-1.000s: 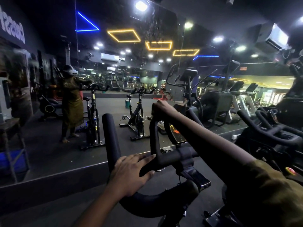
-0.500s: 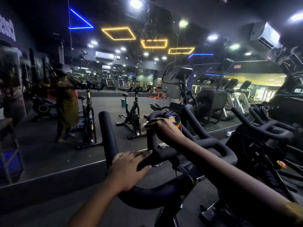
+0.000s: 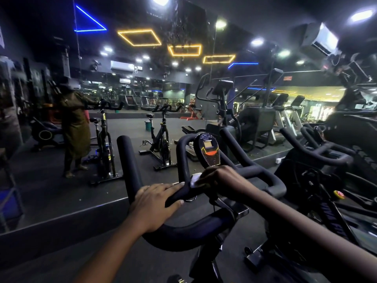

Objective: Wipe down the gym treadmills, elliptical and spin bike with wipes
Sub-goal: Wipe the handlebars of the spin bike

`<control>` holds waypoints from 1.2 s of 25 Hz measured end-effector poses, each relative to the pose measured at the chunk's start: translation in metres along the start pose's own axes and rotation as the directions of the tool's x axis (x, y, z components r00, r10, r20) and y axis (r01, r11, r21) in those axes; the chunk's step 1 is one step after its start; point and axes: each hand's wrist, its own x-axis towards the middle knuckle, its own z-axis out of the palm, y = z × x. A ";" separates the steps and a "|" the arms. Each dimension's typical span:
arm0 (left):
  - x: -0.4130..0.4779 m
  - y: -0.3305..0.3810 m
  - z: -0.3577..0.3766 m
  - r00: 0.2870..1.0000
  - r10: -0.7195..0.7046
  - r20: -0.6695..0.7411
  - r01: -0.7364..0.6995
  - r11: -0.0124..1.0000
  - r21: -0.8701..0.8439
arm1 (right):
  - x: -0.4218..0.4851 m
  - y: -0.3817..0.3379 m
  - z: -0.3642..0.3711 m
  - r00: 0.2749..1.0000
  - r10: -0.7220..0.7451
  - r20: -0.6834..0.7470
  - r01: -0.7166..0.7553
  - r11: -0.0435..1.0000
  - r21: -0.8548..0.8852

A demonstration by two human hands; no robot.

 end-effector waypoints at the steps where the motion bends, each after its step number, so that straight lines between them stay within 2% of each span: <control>1: 0.000 0.000 0.000 1.000 0.003 0.005 -0.003 1.000 0.000 | -0.002 0.007 -0.010 0.987 0.138 -0.079 -0.136 0.990 0.035; 3: 0.000 0.000 0.000 1.000 0.003 0.011 -0.003 1.000 0.000 | -0.013 0.024 -0.018 0.915 0.369 -0.164 -0.375 0.927 -0.004; 4: 0.001 0.000 0.000 1.000 -0.001 0.011 0.001 1.000 0.005 | -0.018 0.028 -0.015 0.886 0.429 -0.174 -0.442 0.896 -0.042; 6: 0.001 0.001 0.000 1.000 -0.007 0.028 0.006 0.999 0.032 | -0.024 0.019 -0.001 0.857 0.485 -0.174 -0.502 0.862 -0.073; 8: 0.000 0.000 0.000 0.998 -0.017 0.061 0.013 0.998 0.054 | -0.024 -0.001 0.008 0.845 0.493 -0.207 -0.506 0.862 -0.011; 10: 0.001 0.001 -0.002 0.994 -0.021 0.106 0.016 0.999 0.044 | -0.021 -0.016 0.016 0.860 0.460 -0.221 -0.472 0.882 -0.002; 12: 0.010 0.004 -0.005 0.993 -0.003 0.122 0.006 1.000 -0.023 | -0.017 -0.027 0.020 0.921 0.351 -0.169 -0.365 0.929 -0.062; 14: 0.024 0.009 -0.005 0.992 0.024 0.127 -0.021 1.000 -0.022 | -0.012 -0.029 0.015 0.943 0.294 -0.155 -0.312 0.943 -0.112; 16: 0.035 0.013 -0.001 0.988 0.041 0.148 -0.051 0.997 0.062 | -0.005 -0.016 -0.004 0.916 0.289 -0.277 -0.323 0.943 -0.084; 18: 0.039 0.015 0.006 0.986 0.052 0.156 -0.076 0.985 0.156 | 0.009 0.001 -0.028 0.830 0.276 -0.485 -0.322 0.947 -0.012; 19: 0.039 0.016 0.007 0.986 0.057 0.157 -0.085 0.980 0.181 | 0.019 0.009 -0.037 0.806 0.206 -0.554 -0.288 0.956 -0.063; 20: 0.039 0.016 0.008 0.987 0.055 0.153 -0.083 0.980 0.180 | 0.029 0.014 -0.042 0.813 0.129 -0.568 -0.229 0.967 -0.108; 21: 0.039 0.016 0.008 0.987 0.052 0.151 -0.076 0.984 0.161 | 0.039 0.021 -0.042 0.844 0.054 -0.534 -0.169 0.971 -0.170; 23: 0.039 0.018 0.006 0.986 0.038 0.161 -0.059 0.990 0.126 | 0.054 0.033 -0.034 0.907 0.036 -0.420 -0.116 0.979 -0.165; 26: 0.040 0.018 0.006 0.984 0.031 0.174 -0.055 0.990 0.133 | 0.045 0.046 -0.009 0.903 -0.023 -0.430 -0.051 0.986 -0.161; 30: 0.039 0.019 0.006 0.982 0.023 0.190 -0.049 0.990 0.133 | -0.008 0.052 0.017 0.923 -0.087 -0.375 0.086 0.996 -0.020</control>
